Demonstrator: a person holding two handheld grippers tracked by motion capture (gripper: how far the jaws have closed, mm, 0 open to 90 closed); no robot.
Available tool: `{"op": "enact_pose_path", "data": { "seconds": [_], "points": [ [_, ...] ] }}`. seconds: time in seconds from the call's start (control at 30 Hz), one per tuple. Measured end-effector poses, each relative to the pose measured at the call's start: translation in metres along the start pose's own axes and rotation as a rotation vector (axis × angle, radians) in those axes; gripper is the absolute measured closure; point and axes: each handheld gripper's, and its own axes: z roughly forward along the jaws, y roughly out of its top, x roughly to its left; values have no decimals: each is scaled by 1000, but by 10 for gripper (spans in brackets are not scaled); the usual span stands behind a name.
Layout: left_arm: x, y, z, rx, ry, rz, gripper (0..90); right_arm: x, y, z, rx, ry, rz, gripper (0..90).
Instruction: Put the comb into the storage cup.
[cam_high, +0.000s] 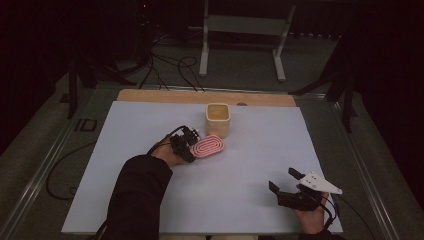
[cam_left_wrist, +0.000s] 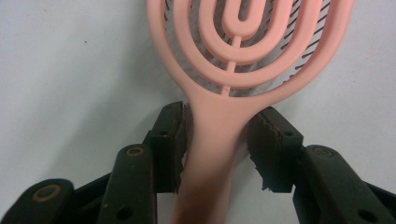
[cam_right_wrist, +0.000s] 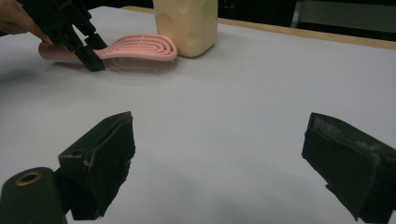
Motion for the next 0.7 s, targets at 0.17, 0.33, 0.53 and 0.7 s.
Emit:
{"op": "enact_pose_path", "data": {
  "seconds": [0.17, 0.33, 0.53, 0.7],
  "points": [
    [0, 1, 0, 14, -12, -3, 620, 0, 0, 0, 2, 1, 1, 91],
    [-6, 3, -2, 52, -11, 50, 683, 0, 0, 0, 2, 1, 0, 91],
    [-7, 0, -4, 55, -27, 46, 701, 0, 0, 1, 6, 2, 1, 91],
    [-10, -5, -11, 24, -35, 55, 702, 0, 0, 1, 6, 1, 0, 91]
  ]
}}
